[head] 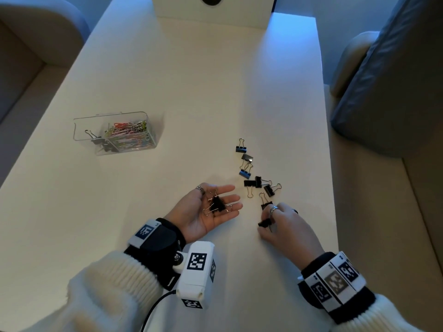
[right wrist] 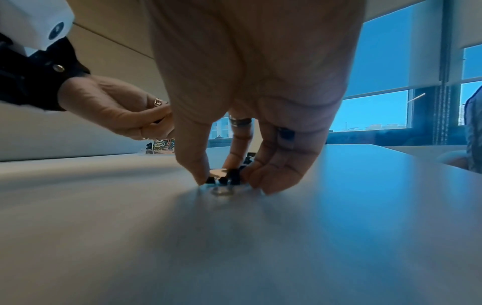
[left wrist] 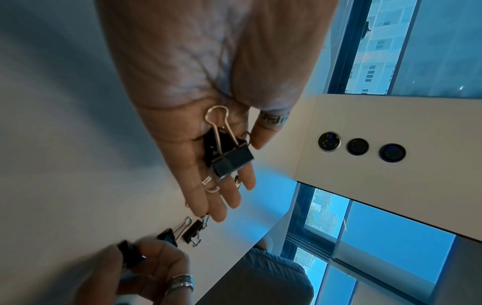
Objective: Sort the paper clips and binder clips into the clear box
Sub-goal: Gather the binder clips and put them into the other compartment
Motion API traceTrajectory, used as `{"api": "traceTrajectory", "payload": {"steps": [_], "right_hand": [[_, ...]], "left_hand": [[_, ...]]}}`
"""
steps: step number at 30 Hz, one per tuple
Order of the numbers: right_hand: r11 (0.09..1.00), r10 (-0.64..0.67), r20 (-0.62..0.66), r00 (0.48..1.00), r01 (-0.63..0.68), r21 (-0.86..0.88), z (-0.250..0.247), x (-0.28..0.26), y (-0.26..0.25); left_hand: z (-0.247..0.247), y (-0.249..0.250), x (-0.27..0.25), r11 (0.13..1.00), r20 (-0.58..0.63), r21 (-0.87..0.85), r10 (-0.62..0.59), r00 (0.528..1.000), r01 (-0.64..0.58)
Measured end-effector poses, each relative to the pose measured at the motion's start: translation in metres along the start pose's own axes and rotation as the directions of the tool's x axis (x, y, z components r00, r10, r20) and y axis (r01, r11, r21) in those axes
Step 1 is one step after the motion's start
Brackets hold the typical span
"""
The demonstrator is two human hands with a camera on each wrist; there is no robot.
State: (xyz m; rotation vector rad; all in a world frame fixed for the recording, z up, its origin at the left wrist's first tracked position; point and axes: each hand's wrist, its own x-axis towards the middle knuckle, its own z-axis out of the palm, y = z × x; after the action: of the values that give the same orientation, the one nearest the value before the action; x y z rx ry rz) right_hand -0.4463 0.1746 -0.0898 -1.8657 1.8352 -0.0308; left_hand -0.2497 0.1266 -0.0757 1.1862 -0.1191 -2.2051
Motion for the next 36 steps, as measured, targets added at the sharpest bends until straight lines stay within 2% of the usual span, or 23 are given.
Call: {"api": "traceTrajectory", "payload": {"steps": [2, 5, 8, 11, 13, 14, 18, 20, 23, 27, 30, 36], "right_hand": [[0.999, -0.020, -0.014, 1.000, 0.020, 0.047, -0.002, 0.001, -0.004], [0.973, -0.115, -0.155, 0.981, 0.143, 0.180, -0.013, 0.004, -0.023], [0.886, -0.275, -0.306, 0.911, 0.364, 0.288, -0.025, 0.006, -0.063], [0.850, -0.427, -0.333, 0.841, 0.498, 0.169, -0.024, 0.012, -0.106], [0.857, -0.483, -0.290, 0.826, 0.513, 0.036, -0.019, 0.019, -0.128], [0.856, -0.490, -0.288, 0.823, 0.517, 0.022, -0.019, 0.022, -0.136], [0.821, -0.404, -0.369, 0.837, 0.510, 0.258, -0.030, 0.044, -0.161], [0.839, -0.377, -0.343, 0.861, 0.474, 0.267, -0.033, 0.066, -0.172], [0.903, -0.372, -0.215, 0.903, 0.406, 0.143, -0.030, 0.105, -0.195], [0.906, -0.422, -0.032, 0.906, 0.421, -0.039, -0.023, 0.143, -0.233], [0.905, -0.398, 0.088, 0.913, 0.406, -0.125, -0.012, 0.164, -0.255], [0.896, -0.409, -0.016, 0.912, 0.398, -0.198, -0.002, 0.174, -0.261]], "left_hand": [[-0.005, 0.002, -0.002, 1.000, -0.005, -0.027, 0.008, 1.000, -0.008], [-0.015, 0.007, -0.005, 0.998, 0.004, -0.061, 0.013, 1.000, -0.013], [-0.024, 0.012, -0.009, 0.997, 0.021, -0.083, 0.008, 1.000, -0.006], [-0.027, 0.019, -0.018, 0.991, 0.079, -0.137, 0.017, 0.997, -0.006], [-0.029, 0.027, -0.026, 0.988, 0.126, -0.156, 0.040, 0.991, -0.020], [-0.031, 0.031, -0.031, 0.987, 0.135, -0.160, 0.048, 0.990, -0.026], [-0.051, 0.053, -0.043, 0.970, 0.041, -0.235, 0.079, 0.996, -0.067], [-0.064, 0.065, -0.050, 0.954, -0.027, -0.264, 0.142, 0.990, -0.144], [-0.083, 0.090, -0.065, 0.918, -0.069, -0.309, 0.239, 0.969, -0.248], [-0.106, 0.134, -0.078, 0.878, -0.088, -0.328, 0.339, 0.937, -0.348], [-0.113, 0.161, -0.079, 0.847, -0.127, -0.362, 0.370, 0.920, -0.390], [-0.120, 0.189, -0.075, 0.830, -0.155, -0.411, 0.343, 0.926, -0.377]]}}
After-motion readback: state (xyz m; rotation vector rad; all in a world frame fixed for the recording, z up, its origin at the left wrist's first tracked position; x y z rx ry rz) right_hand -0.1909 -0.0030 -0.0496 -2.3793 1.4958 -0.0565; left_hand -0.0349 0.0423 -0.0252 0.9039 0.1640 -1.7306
